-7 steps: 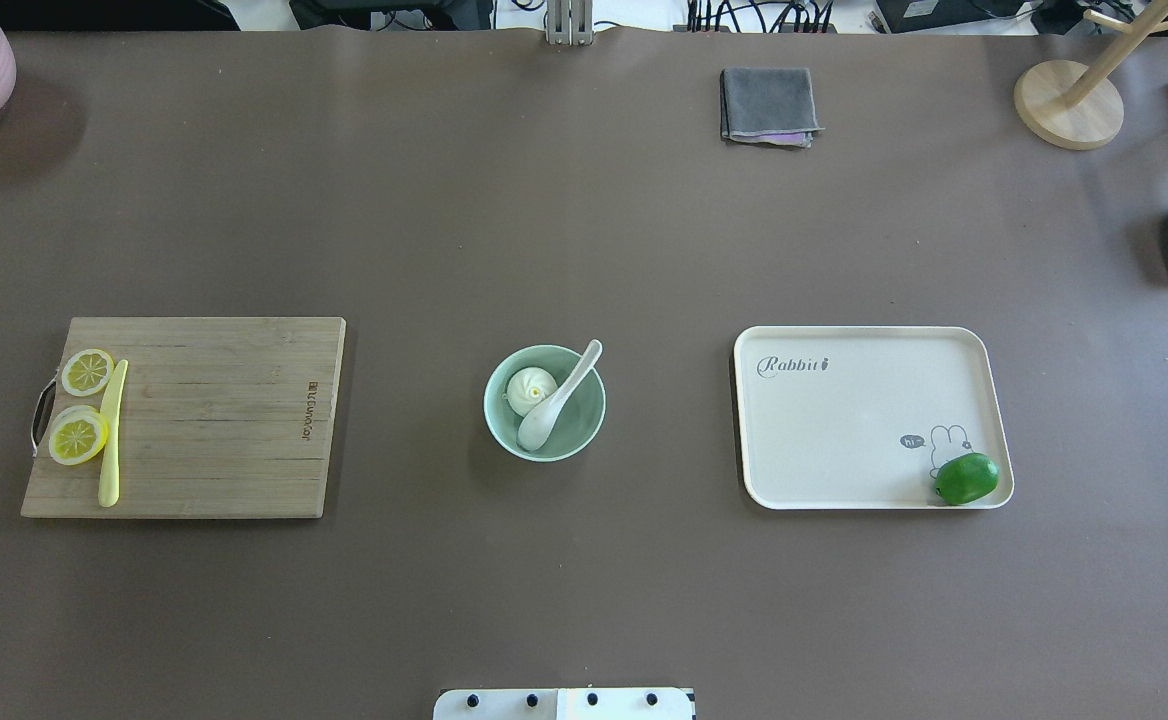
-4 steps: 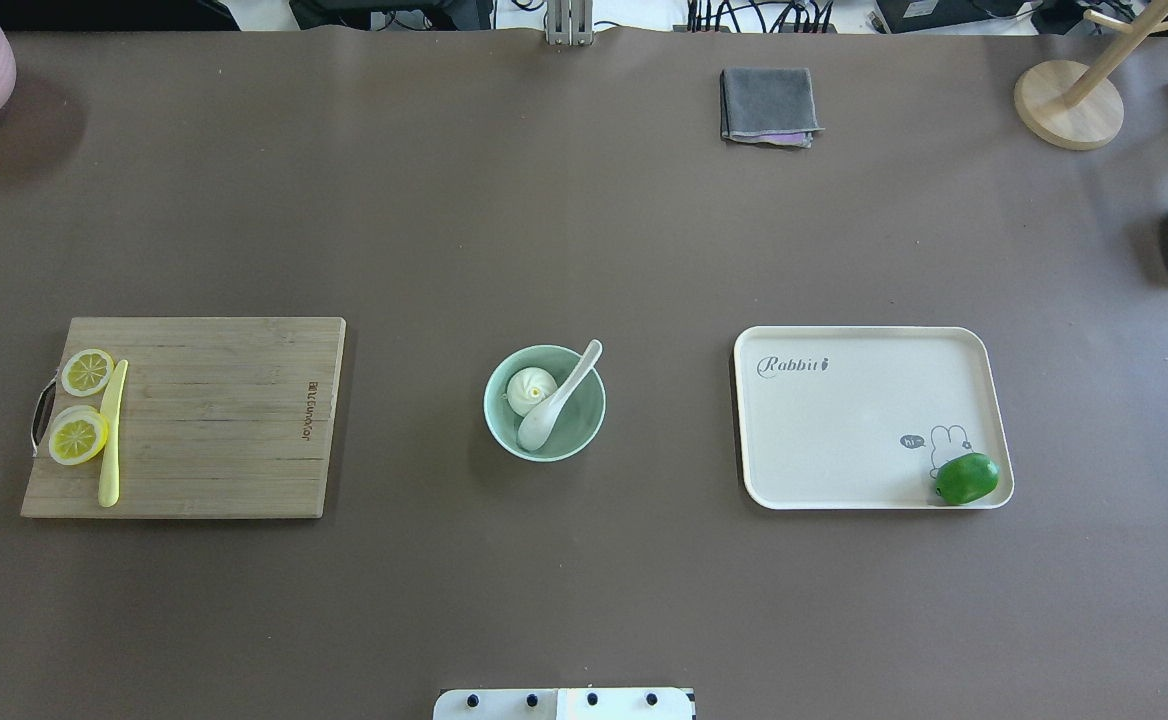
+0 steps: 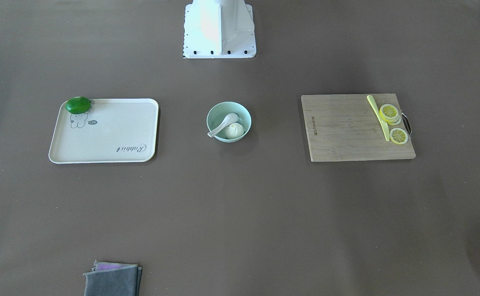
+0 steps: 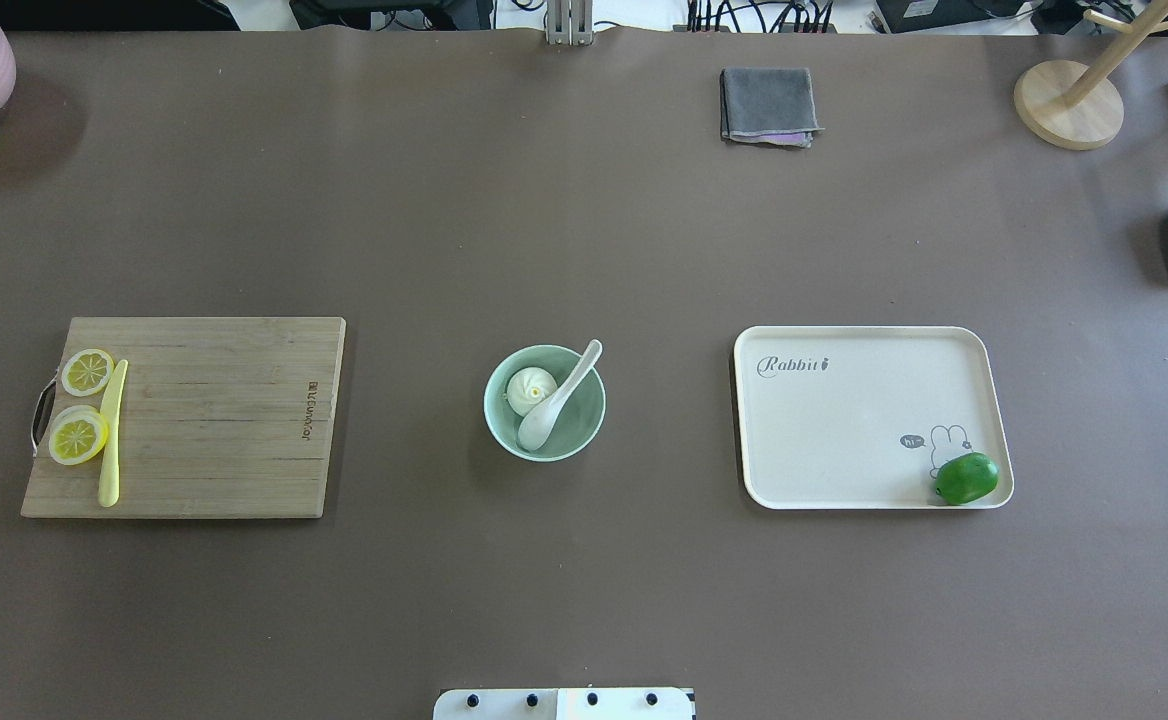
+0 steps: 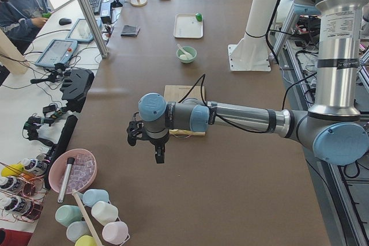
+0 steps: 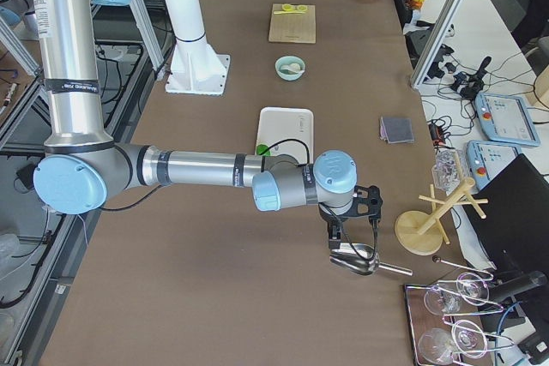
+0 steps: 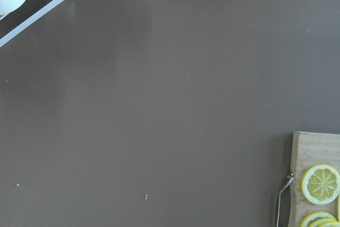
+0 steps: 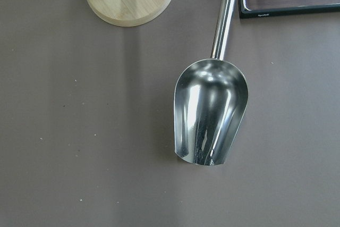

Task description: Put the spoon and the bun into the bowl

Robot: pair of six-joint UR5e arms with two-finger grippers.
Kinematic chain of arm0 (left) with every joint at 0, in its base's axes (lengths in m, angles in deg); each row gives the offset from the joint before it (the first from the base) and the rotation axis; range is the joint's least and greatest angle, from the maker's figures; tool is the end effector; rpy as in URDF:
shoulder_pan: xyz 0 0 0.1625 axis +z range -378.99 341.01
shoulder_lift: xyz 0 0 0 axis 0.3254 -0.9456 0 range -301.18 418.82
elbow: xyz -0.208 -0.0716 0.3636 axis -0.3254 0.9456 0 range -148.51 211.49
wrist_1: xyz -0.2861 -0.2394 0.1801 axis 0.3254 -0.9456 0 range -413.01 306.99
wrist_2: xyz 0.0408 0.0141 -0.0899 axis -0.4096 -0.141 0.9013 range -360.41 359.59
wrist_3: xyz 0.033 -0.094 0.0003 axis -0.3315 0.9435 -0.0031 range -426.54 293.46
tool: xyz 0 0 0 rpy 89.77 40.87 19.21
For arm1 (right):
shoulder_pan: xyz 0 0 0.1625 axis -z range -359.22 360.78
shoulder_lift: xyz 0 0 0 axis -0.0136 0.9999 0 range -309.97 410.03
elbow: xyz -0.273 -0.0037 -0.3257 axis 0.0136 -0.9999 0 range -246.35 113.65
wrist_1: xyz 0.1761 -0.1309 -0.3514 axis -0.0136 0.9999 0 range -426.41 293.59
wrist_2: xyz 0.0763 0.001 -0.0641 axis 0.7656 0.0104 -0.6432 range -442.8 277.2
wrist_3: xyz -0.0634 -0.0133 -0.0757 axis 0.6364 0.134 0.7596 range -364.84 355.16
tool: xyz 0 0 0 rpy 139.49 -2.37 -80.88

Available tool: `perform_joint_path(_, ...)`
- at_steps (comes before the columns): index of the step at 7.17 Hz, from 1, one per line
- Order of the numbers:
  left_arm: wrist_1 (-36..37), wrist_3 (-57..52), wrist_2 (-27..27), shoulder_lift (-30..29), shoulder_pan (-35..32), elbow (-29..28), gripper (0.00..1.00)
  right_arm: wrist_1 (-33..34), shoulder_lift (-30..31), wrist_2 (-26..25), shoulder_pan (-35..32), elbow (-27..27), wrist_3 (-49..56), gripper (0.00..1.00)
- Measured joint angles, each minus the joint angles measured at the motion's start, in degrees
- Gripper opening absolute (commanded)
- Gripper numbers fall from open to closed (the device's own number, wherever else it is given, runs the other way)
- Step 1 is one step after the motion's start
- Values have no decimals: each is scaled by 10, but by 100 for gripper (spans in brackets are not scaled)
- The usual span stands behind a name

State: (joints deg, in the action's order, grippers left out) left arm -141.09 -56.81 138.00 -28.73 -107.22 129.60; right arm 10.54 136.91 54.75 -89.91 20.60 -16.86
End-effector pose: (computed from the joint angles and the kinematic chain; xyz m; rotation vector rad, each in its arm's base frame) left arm -0.0440 -0.4776 0.6078 -0.0235 0.8469 -0.1028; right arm 0.0661 -0.5269 0.6292 0.1331 -0.8436 0.1132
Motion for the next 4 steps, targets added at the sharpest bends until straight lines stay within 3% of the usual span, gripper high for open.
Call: perform_joint_path(4,2,-2,30,30,-3,20,98,29,9,3,21,6,30,100)
